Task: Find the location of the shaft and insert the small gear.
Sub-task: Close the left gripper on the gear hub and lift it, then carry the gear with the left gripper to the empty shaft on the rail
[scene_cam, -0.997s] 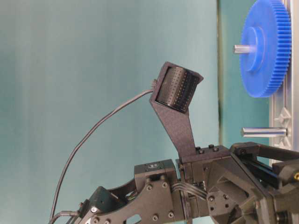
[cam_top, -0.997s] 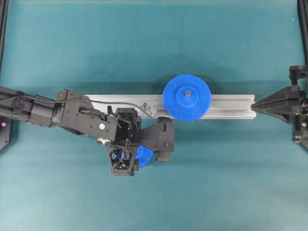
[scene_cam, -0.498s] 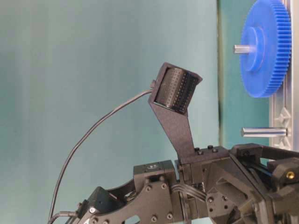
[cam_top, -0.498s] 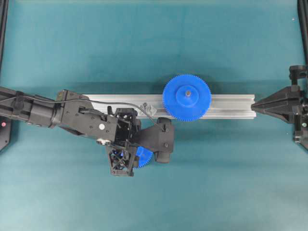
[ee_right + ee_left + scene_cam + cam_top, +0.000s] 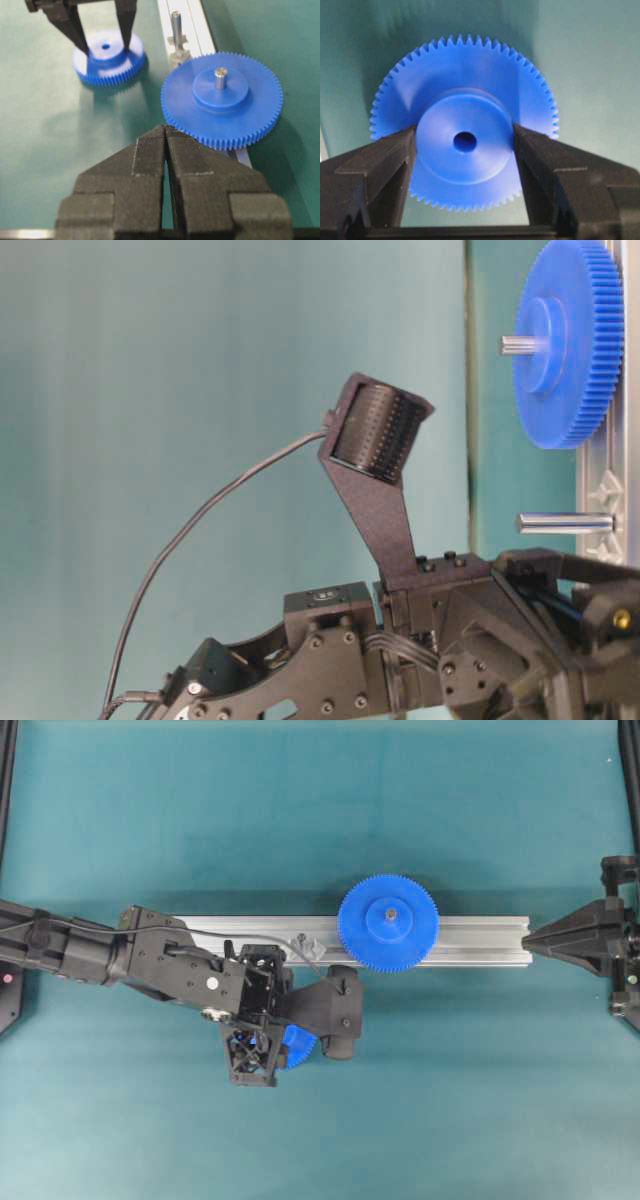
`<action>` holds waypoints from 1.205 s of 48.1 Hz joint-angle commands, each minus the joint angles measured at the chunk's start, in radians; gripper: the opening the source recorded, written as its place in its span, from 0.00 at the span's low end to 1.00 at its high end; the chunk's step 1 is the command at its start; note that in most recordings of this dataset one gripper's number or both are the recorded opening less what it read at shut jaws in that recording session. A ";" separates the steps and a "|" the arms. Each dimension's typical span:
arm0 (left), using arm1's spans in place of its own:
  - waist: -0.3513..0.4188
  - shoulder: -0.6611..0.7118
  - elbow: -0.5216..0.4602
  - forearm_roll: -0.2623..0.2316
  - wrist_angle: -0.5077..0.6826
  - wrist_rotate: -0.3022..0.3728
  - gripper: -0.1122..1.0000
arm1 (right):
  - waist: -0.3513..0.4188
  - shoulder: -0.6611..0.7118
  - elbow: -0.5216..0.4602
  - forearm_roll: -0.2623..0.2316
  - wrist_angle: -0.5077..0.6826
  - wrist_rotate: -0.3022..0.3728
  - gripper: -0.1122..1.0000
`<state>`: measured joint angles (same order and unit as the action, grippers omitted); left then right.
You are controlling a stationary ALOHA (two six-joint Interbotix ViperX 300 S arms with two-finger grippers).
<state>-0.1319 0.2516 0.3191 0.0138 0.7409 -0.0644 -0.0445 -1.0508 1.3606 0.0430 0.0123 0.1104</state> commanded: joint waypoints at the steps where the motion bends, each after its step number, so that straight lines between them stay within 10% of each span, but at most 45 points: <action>1: -0.003 -0.064 -0.032 0.002 -0.002 0.009 0.67 | -0.003 0.006 -0.014 0.002 -0.005 0.011 0.12; 58: 0.040 -0.163 -0.273 0.009 0.362 0.089 0.67 | -0.002 0.006 -0.015 0.002 -0.005 0.011 0.12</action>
<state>-0.0982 0.1381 0.0828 0.0199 1.0999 0.0215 -0.0445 -1.0508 1.3606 0.0430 0.0123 0.1104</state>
